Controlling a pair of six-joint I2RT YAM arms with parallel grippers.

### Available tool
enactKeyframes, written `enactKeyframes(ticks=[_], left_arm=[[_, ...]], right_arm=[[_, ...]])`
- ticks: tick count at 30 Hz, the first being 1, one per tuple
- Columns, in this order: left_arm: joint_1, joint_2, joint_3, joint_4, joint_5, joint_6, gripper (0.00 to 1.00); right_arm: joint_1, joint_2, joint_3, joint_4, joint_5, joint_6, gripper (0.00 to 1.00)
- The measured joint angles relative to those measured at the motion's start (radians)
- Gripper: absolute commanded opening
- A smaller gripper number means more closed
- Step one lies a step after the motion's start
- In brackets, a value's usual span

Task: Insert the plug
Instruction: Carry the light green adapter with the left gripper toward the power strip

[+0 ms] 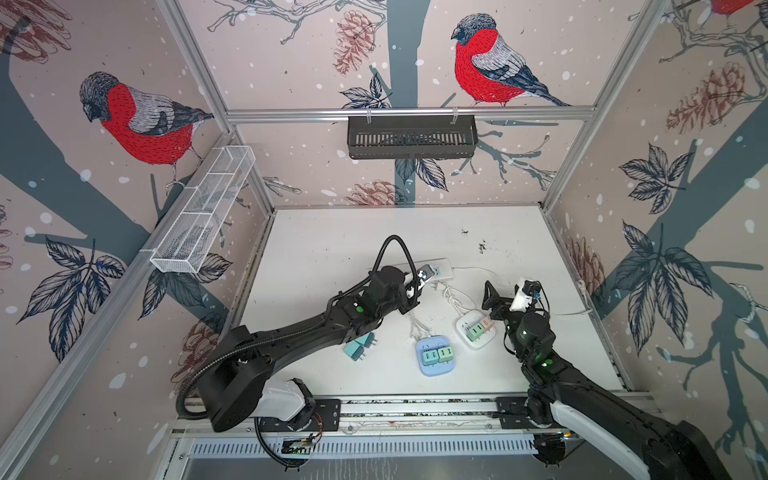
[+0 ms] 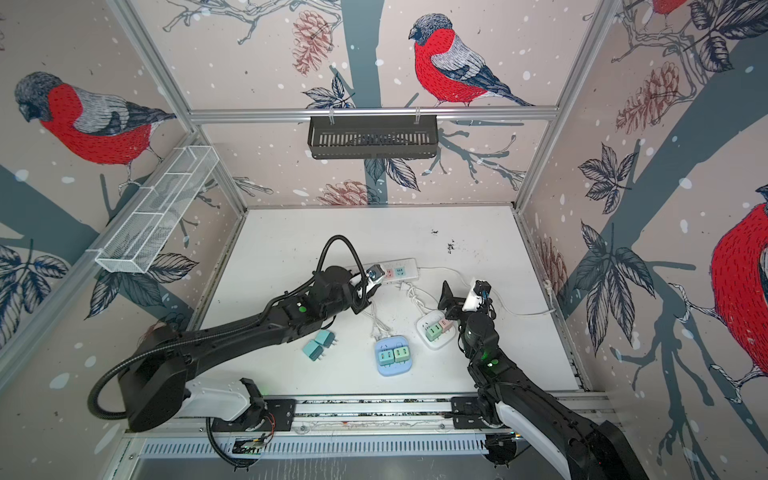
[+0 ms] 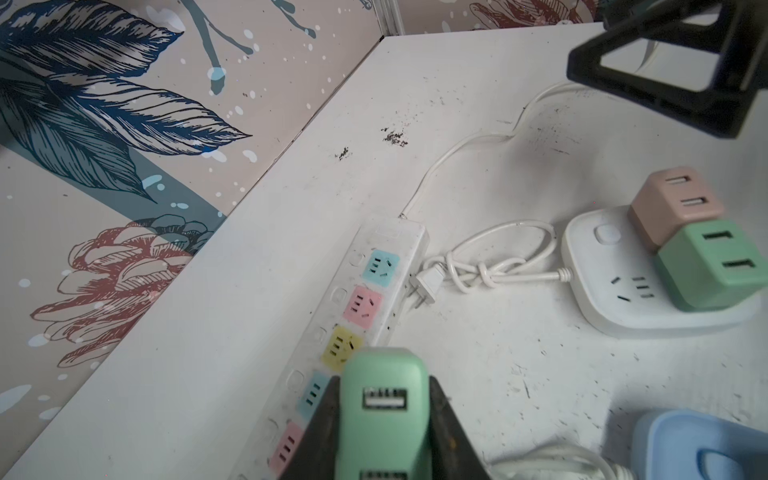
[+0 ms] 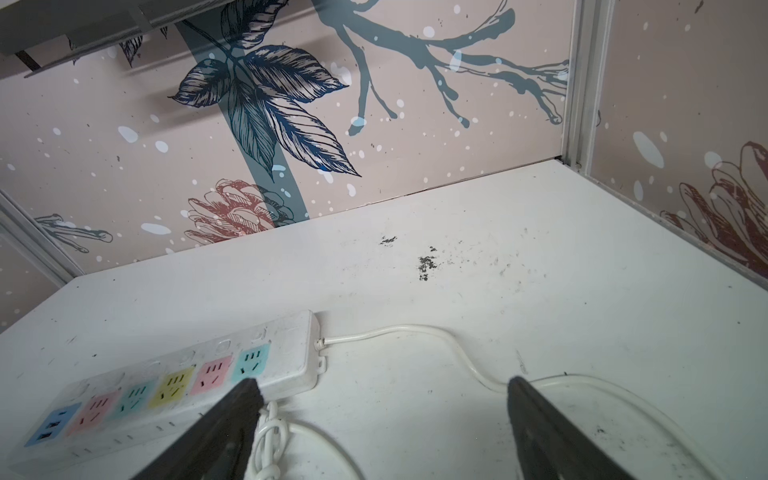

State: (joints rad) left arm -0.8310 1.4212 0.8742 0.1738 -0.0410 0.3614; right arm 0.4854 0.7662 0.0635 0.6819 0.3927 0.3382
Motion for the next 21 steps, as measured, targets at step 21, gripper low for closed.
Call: enactKeyframes(ticks=[21], left_arm=[[0.114, 0.469, 0.418, -0.14, 0.225, 0.143, 0.0]], right_arm=[[-0.103, 0.092, 0.039, 0.008, -0.082, 0.055, 0.91]])
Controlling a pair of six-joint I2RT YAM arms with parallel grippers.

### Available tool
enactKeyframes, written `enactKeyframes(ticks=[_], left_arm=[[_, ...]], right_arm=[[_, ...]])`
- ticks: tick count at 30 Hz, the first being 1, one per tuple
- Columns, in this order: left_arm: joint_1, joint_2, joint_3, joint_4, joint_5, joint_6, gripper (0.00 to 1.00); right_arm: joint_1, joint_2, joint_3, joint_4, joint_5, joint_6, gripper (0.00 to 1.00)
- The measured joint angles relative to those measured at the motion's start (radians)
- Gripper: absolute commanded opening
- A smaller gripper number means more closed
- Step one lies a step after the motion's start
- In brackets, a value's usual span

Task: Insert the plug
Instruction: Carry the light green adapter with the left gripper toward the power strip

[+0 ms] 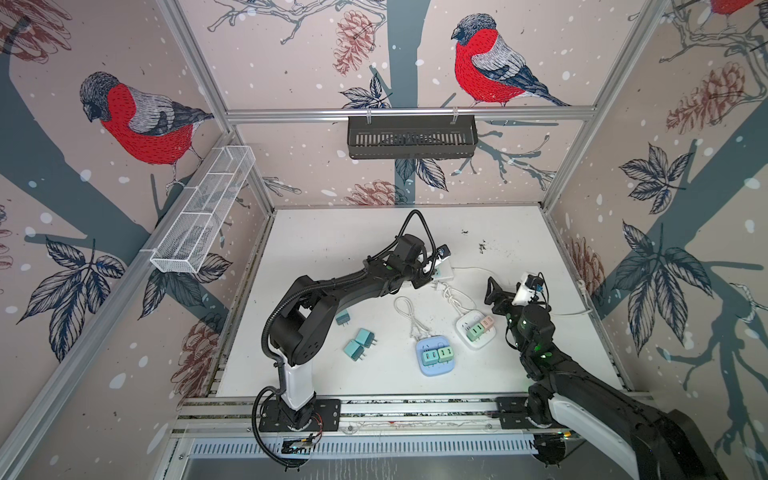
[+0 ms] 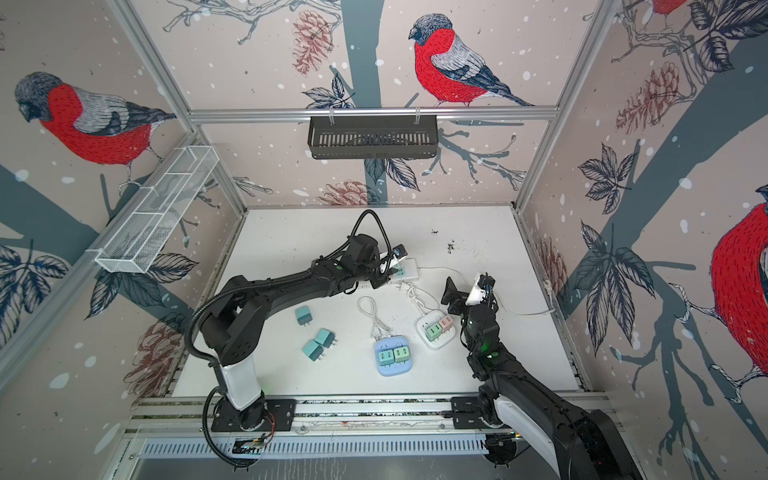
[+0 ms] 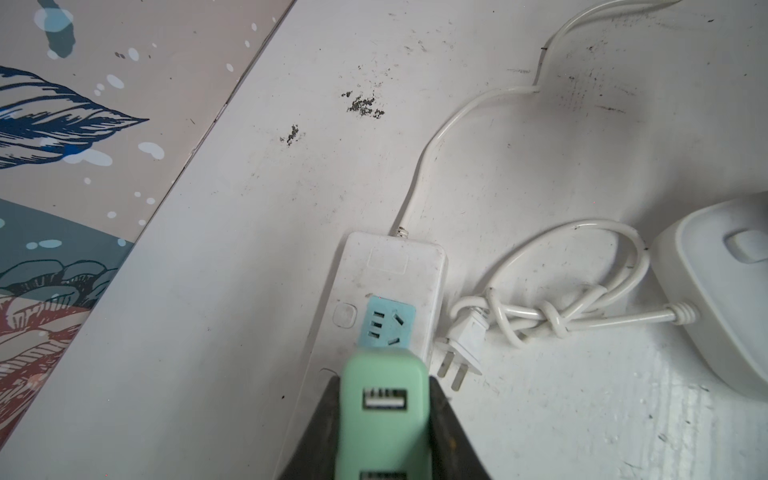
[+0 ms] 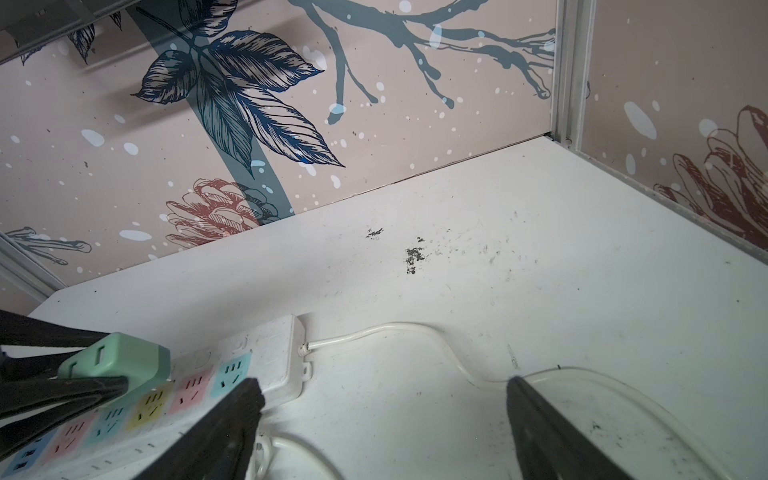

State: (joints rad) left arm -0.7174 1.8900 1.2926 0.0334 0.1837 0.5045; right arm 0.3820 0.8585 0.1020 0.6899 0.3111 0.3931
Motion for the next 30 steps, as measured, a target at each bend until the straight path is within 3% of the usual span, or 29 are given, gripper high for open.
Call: enactKeyframes(ticks=[9, 30], left_arm=[[0.014, 0.096, 0.106, -0.042, 0.057, 0.022, 0.0], [0.032, 0.188, 0.18, -0.078, 0.105, 0.036, 0.0]], right_arm=[[-0.003, 0.007, 0.003, 0.0, -0.005, 0.003, 0.91], [-0.005, 0.02, 0.012, 0.0, -0.008, 0.004, 0.91]])
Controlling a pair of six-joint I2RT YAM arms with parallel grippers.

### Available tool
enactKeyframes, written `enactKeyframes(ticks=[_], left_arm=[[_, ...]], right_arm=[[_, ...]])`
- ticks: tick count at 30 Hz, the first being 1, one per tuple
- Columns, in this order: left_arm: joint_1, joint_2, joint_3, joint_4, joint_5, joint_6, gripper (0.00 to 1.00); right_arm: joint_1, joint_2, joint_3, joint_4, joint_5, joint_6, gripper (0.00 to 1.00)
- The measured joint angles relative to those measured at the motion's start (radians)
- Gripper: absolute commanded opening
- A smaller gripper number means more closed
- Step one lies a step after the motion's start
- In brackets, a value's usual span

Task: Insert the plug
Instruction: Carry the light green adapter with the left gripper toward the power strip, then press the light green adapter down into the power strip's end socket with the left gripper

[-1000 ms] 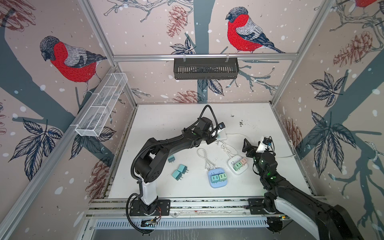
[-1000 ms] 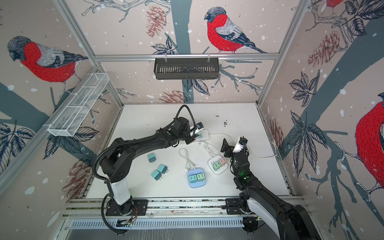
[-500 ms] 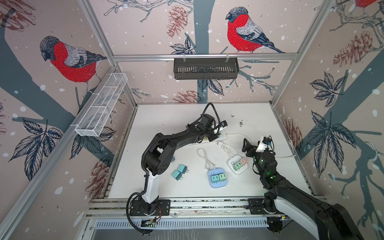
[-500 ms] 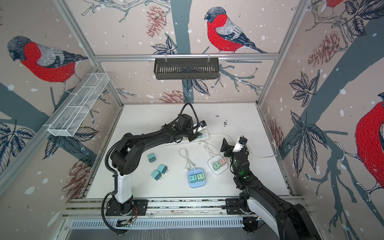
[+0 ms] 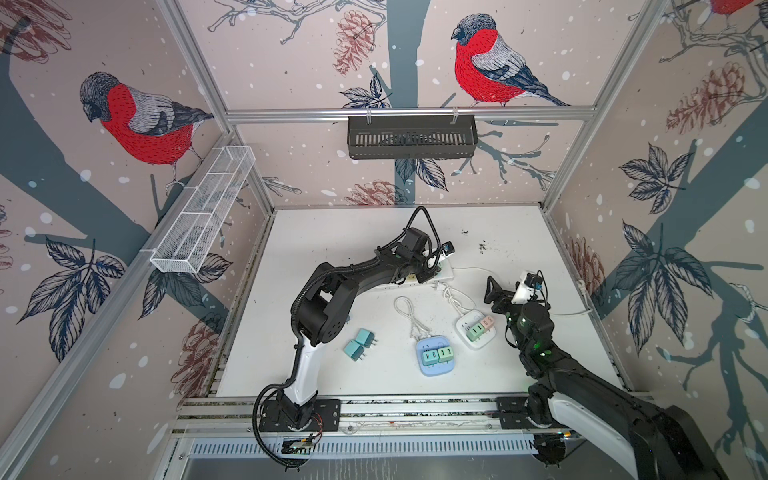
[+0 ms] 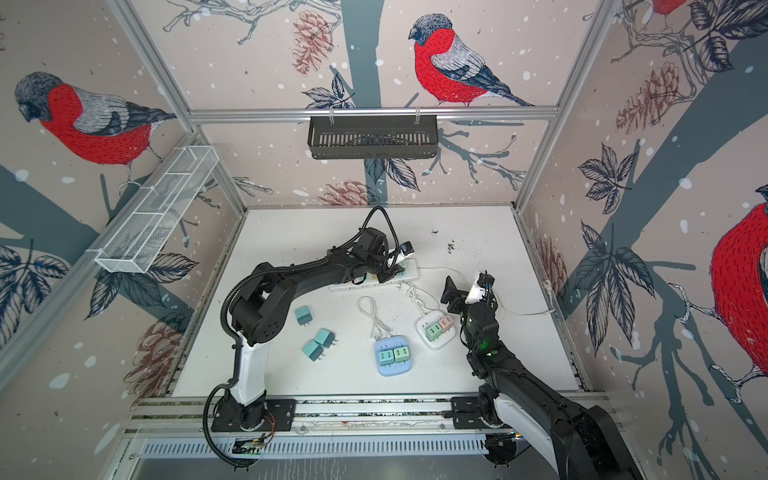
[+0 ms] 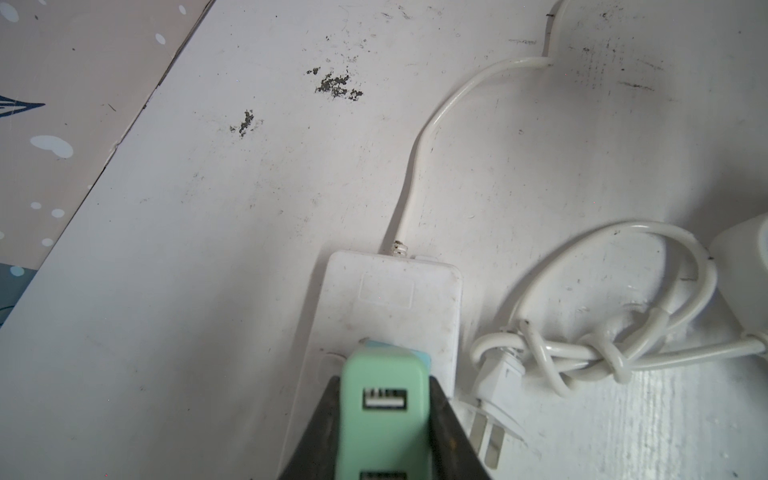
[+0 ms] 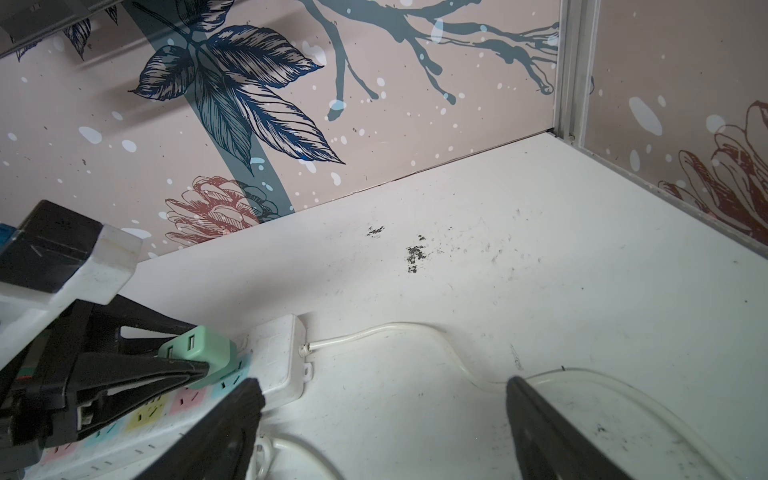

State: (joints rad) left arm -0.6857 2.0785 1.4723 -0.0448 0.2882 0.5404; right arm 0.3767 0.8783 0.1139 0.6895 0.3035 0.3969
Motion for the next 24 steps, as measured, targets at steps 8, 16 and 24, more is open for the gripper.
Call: enactKeyframes(ticks=[8, 16, 24], left_arm=[[0.011, 0.016, 0.016, -0.001, 0.029, 0.01, 0.0], [0.024, 0.063, 0.082, -0.06, 0.086, 0.014, 0.0], [0.035, 0.07, 0.1, -0.093, 0.111, 0.016, 0.0]], right_arm=[[0.0, 0.002, 0.0, 0.0, 0.0, 0.0, 0.91], [0.0, 0.003, 0.001, 0.0, 0.0, 0.0, 0.91], [0.0, 0.004, 0.002, 0.0, 0.0, 0.0, 0.91]])
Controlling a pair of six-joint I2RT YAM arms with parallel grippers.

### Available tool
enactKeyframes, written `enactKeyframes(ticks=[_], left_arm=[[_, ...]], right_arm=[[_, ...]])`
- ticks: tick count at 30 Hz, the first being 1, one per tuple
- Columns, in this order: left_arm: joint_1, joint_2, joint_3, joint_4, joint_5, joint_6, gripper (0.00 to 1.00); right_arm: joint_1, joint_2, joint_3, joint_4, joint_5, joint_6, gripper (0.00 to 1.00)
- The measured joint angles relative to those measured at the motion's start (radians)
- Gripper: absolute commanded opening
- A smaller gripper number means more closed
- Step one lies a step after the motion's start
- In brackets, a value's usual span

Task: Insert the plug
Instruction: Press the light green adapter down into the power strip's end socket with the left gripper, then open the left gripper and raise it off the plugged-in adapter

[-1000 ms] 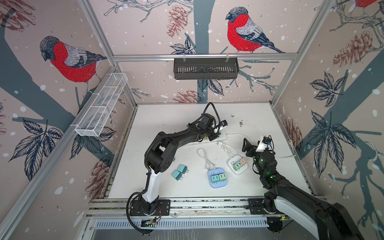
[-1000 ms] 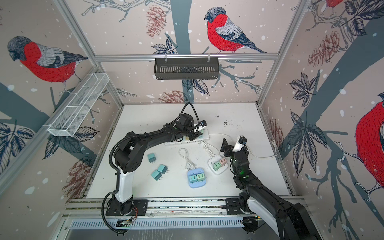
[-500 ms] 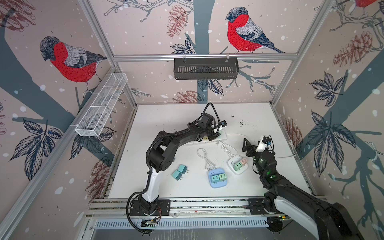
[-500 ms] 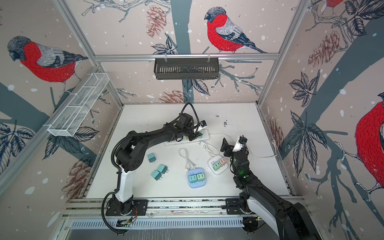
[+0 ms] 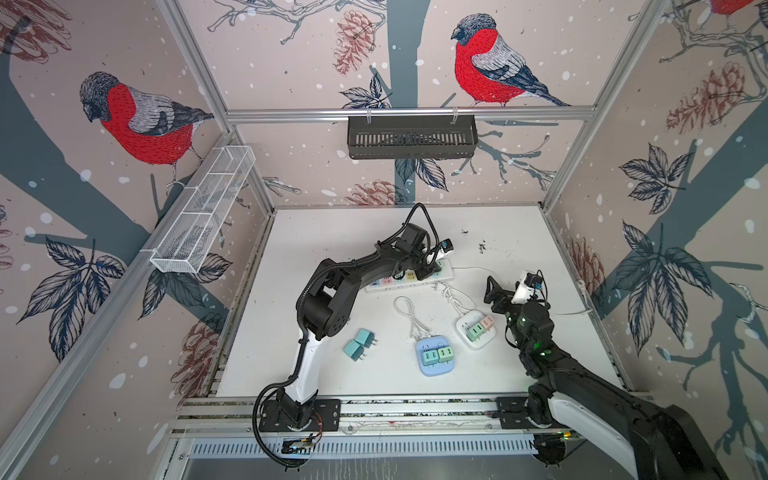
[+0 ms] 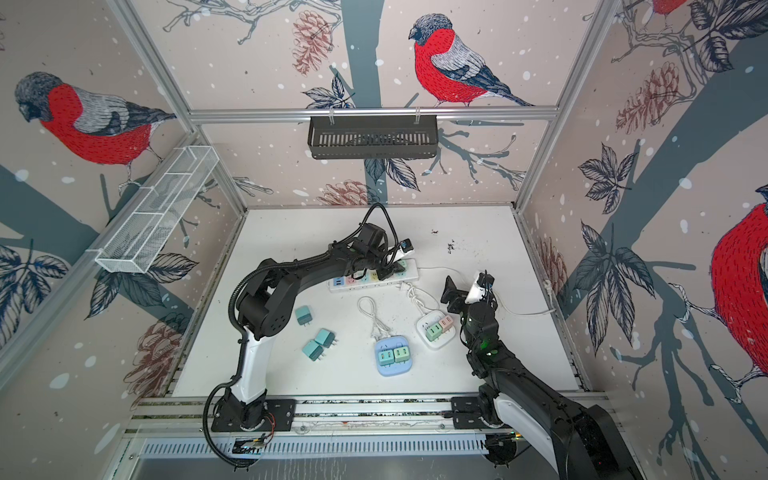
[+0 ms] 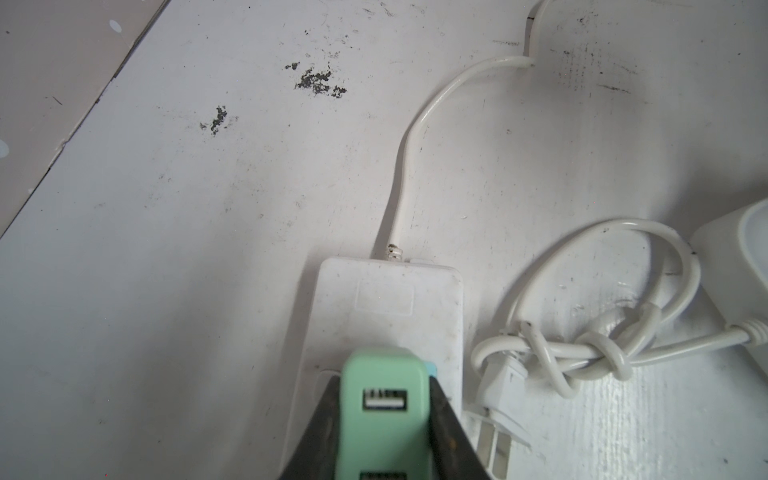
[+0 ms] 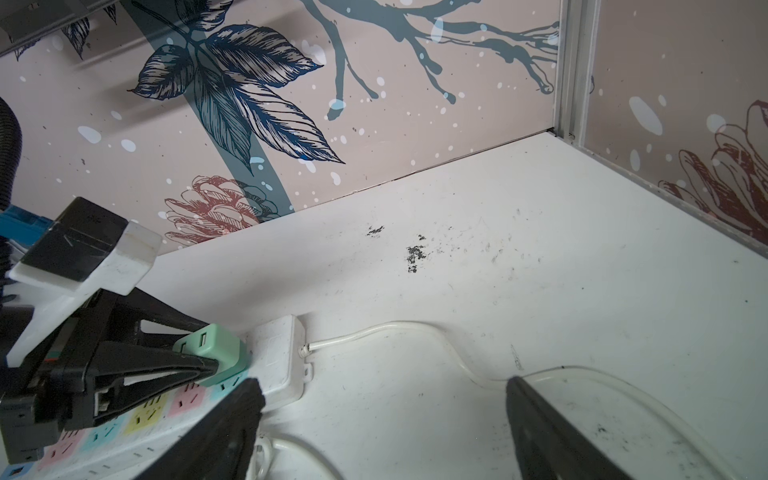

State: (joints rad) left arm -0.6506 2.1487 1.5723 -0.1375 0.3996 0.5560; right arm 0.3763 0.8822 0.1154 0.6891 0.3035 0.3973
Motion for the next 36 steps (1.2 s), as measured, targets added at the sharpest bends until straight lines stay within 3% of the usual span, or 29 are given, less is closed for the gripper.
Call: enactKeyframes(ticks=[18, 19, 20, 21, 22, 28, 32, 36], left_arm=[[0.031, 0.063, 0.073, -0.065, 0.099, -0.002, 0.0], [0.031, 0.063, 0.073, -0.066, 0.1, -0.002, 0.05], [0.031, 0.061, 0.074, -0.068, 0.1, -0.002, 0.2], [0.031, 0.06, 0.074, -0.07, 0.1, -0.002, 0.43], [0.031, 0.056, 0.073, -0.072, 0.097, 0.001, 0.96], [0.031, -0.027, 0.048, -0.143, 0.086, -0.009, 0.99], [0.024, -0.2, -0.042, -0.105, 0.074, -0.016, 0.99], [-0.002, -0.43, -0.227, -0.003, 0.056, -0.062, 0.99]], right_arm=[[-0.003, 0.001, 0.001, 0.0, 0.0, 0.003, 0.92], [-0.003, 0.001, 0.001, 0.0, 0.0, 0.003, 0.92], [-0.003, 0.002, 0.002, 0.0, 0.0, 0.003, 0.92], [-0.003, 0.003, 0.002, 0.0, 0.0, 0.003, 0.92], [-0.003, 0.003, 0.002, 0.0, 0.0, 0.003, 0.92], [-0.003, 0.005, 0.003, 0.0, 0.0, 0.003, 0.92], [-0.004, 0.005, 0.004, 0.0, 0.0, 0.003, 0.92], [-0.005, 0.008, 0.004, 0.0, 0.0, 0.003, 0.92]])
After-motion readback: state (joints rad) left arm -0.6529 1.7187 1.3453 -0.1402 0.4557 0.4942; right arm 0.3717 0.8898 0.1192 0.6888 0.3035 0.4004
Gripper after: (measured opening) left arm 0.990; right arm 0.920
